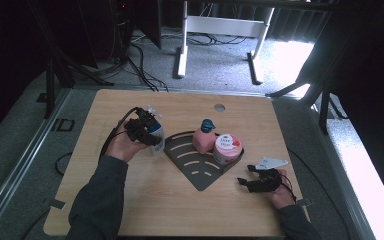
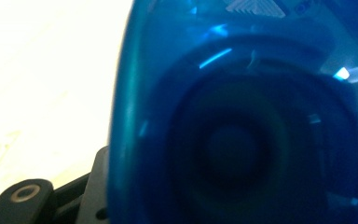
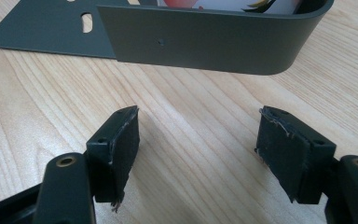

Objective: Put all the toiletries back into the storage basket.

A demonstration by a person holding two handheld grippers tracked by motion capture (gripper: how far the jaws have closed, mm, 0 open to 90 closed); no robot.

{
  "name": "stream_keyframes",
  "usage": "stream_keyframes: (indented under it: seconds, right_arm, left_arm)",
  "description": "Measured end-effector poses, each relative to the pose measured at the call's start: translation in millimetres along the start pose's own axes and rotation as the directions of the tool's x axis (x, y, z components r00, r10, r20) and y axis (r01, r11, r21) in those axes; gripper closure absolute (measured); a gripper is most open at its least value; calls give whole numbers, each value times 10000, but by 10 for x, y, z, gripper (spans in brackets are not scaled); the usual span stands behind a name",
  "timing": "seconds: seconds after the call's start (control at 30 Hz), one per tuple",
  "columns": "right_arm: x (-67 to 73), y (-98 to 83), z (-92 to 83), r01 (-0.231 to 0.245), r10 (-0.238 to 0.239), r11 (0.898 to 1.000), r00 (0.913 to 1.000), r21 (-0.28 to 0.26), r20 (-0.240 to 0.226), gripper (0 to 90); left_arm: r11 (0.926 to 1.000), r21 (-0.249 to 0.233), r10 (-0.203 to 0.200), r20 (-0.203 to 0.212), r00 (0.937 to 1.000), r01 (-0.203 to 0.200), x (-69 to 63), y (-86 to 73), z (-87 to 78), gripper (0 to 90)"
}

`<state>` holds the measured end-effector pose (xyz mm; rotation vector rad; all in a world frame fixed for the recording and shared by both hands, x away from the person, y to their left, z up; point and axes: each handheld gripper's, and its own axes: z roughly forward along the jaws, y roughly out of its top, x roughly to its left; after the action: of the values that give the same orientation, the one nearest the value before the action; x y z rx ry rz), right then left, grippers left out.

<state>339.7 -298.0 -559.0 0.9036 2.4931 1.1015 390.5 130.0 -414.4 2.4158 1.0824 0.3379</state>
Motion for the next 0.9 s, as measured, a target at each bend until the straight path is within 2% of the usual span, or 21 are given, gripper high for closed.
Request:
stream_keyframes:
  seconds: [0.33, 0.47, 0.9]
  right_arm:
    - [0, 0, -1, -21, 21, 10000, 10000, 13, -15, 294]
    - [0, 0, -1, -23, 23, 10000, 10000, 17, -11, 294]
    - [-4, 1, 0, -28, 28, 10000, 10000, 6, -30, 293]
  left_arm:
    - [9998, -191, 34, 56, 10000, -33, -48, 102, 56, 554]
    - [9996, -259, 78, 207, 9998, -73, -73, 145, 74, 553]
    - [9995, -287, 124, 351, 9993, -114, -118, 246, 200, 553]
